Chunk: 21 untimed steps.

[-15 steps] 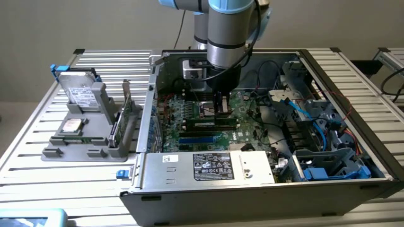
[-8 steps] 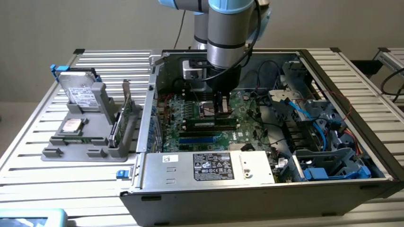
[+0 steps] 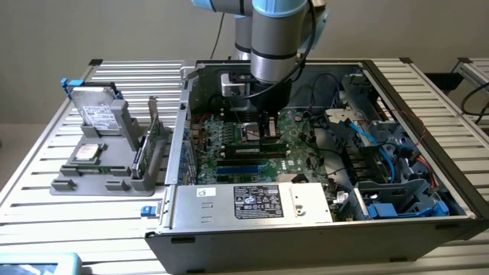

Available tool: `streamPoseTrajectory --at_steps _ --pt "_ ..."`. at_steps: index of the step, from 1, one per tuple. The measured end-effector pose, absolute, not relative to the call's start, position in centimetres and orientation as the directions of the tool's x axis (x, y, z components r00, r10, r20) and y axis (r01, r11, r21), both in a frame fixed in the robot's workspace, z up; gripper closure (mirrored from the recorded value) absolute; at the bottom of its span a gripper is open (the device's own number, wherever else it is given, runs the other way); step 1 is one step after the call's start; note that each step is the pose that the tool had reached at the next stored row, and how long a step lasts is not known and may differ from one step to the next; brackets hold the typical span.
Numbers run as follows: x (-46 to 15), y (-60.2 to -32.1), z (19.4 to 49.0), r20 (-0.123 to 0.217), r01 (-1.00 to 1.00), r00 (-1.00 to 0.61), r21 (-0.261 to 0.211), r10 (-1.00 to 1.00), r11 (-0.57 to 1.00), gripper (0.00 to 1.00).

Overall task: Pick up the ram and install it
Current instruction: 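Insert the ram into the slot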

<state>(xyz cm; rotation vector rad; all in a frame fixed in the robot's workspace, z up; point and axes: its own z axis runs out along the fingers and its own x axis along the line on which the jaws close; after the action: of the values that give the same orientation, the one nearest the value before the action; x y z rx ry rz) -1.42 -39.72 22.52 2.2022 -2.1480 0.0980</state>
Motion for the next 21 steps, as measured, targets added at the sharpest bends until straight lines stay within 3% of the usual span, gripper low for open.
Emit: streamPoseTrajectory --at_steps 9,10,21 --pt "-1.4 -39.7 22.5 0.090 -1.000 0.028 0.001 -0.996 -0.028 0.85" --pt "-1.4 -39.7 22.5 0.090 -1.000 0.028 0.001 -0.996 -0.028 0.78" --pt "-0.2 -39.8 24.5 0.090 -1.000 0.029 0.007 -0.996 -0.028 0.78"
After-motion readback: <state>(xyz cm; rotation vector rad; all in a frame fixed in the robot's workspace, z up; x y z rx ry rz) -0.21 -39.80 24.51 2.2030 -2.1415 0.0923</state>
